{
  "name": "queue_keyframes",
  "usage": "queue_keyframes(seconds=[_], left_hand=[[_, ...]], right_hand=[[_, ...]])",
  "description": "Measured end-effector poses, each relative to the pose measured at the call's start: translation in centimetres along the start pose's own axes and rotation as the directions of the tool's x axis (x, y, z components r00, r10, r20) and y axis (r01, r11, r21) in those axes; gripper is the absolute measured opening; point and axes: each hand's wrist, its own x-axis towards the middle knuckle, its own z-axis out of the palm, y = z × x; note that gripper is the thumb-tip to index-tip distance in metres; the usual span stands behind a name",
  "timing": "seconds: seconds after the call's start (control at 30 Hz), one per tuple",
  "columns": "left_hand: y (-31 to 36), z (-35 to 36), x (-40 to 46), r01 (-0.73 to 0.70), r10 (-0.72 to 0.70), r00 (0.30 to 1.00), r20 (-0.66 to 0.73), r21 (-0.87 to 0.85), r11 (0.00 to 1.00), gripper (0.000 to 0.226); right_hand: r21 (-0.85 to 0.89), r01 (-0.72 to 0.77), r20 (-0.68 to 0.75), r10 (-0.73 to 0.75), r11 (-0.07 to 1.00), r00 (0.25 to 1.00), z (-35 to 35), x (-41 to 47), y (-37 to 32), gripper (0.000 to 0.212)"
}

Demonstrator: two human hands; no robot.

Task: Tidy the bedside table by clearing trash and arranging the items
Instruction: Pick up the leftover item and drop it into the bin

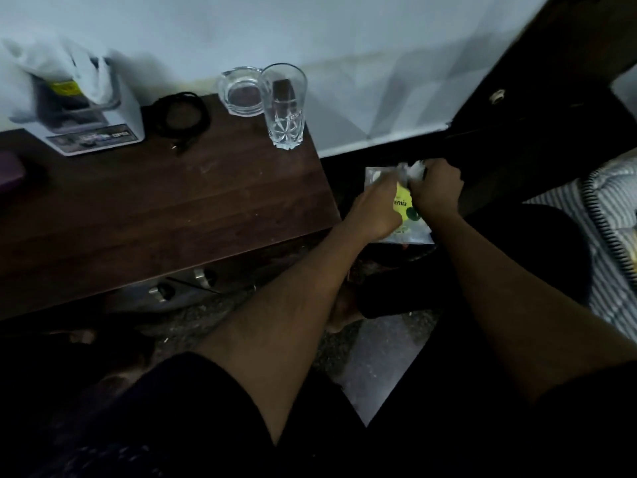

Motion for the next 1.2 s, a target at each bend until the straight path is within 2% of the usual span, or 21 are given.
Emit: queue_keyframes(seconds=[0.07, 0.1, 0.13, 0.17, 0.2, 0.23, 0.27, 0.3, 0.4, 0.43, 0.47, 0.53, 0.6, 0.7, 0.8, 0.9, 1.1, 1.2], left_hand=[[0.3, 0.5, 0.0, -0.004, -0.013, 0.988, 0.152, 0.107, 0.994, 0.088], [0.2, 0.5, 0.0, 0.001, -0.024, 0.987, 0.157, 0.149, 0.989, 0.090], [0.1, 0.3, -0.3, -0.003, -0.011, 0.996, 0.088, 0.164, 0.987, 0.086], [-0.1, -0.1, -0.7, -0.023, 0.030, 0.998, -0.050, 0.142, 0.990, 0.076], [-0.4, -0.6, -1.3, -0.047, 0.068, 0.967, -0.247, 0.091, 0.995, 0.061], [-1.0, -1.2, -1.9, -0.068, 0.064, 0.891, -0.450, 0.008, 0.998, 0.042], [-1.8, -2.0, -2.5, -0.083, 0.011, 0.797, -0.604, -0.090, 0.992, 0.027], [-2.7, -3.1, -3.1, -0.088, -0.063, 0.699, -0.712, -0.174, 0.981, 0.021], [-5.3, -7.1, -4.5, -0.063, -0.240, 0.434, -0.868, -0.294, 0.954, 0.031], [-5.9, -8.2, -4.5, -0.042, -0.279, 0.382, -0.881, -0.318, 0.947, 0.038], [-6.2, -9.2, -4.4, -0.018, -0.310, 0.364, -0.878, -0.339, 0.941, 0.046], [-6.6, -11.0, -3.8, 0.019, -0.339, 0.402, -0.851, -0.363, 0.932, 0.066], [-7.0, -12.6, -3.1, 0.026, -0.328, 0.466, -0.822, -0.358, 0.933, 0.077], [-7.2, -14.0, -2.6, 0.001, -0.275, 0.553, -0.787, -0.330, 0.944, 0.069], [-7.3, -14.5, -2.5, -0.049, -0.238, 0.597, -0.766, -0.331, 0.942, 0.059], [-7.5, -14.9, -2.8, -0.080, -0.211, 0.597, -0.774, -0.318, 0.945, 0.058], [-5.9, -20.1, -2.6, -0.195, -0.081, 0.500, -0.862, -0.203, 0.960, 0.056], [-6.1, -23.9, -1.8, -0.170, -0.067, 0.522, -0.851, -0.181, 0.969, 0.059]], right_hand=[[-0.015, -0.081, 0.152, 0.082, 0.997, 0.985, 1.5, 0.4, 1.1, 0.042], [-0.022, -0.127, 0.186, 0.129, 0.992, 0.974, 1.9, 0.5, 1.4, 0.050], [-0.033, -0.156, 0.192, 0.160, 0.987, 0.968, 2.3, 0.7, 1.4, 0.051], [-0.036, -0.152, 0.181, 0.156, 0.988, 0.971, 2.3, 0.7, 1.1, 0.050], [-0.023, -0.107, 0.146, 0.109, 0.994, 0.983, 2.3, 0.7, 0.5, 0.047], [0.020, -0.021, 0.096, 0.019, 1.000, 0.995, 2.1, 0.6, -0.5, 0.044], [0.089, 0.093, 0.036, -0.096, 0.992, 0.995, 1.9, 0.5, -1.8, 0.043], [0.160, 0.212, -0.021, -0.211, 0.964, 0.977, 1.6, 0.3, -3.3, 0.044], [0.317, 0.470, -0.063, -0.476, 0.824, 0.877, 1.0, -0.6, -8.9, 0.052], [0.356, 0.505, -0.046, -0.524, 0.787, 0.850, 0.8, -0.8, -10.8, 0.056], [0.387, 0.524, -0.033, -0.557, 0.759, 0.830, 0.6, -1.1, -12.7, 0.061], [0.413, 0.525, -0.004, -0.575, 0.744, 0.818, 0.5, -1.2, -15.6, 0.068], [0.429, 0.504, 0.030, -0.569, 0.750, 0.822, 0.4, -1.0, -17.3, 0.068], [0.476, 0.491, 0.039, -0.576, 0.729, 0.817, 0.4, -0.7, -18.0, 0.062], [0.532, 0.501, 0.004, -0.594, 0.682, 0.805, 0.7, -0.7, -17.7, 0.052], [0.544, 0.508, -0.034, -0.587, 0.668, 0.809, 0.3, -0.8, -17.9, 0.044], [0.556, 0.587, -0.162, -0.616, 0.588, 0.771, -3.7, 0.1, -22.0, 0.054], [0.506, 0.605, -0.177, -0.612, 0.615, 0.771, -4.6, 1.2, -25.1, 0.061]])
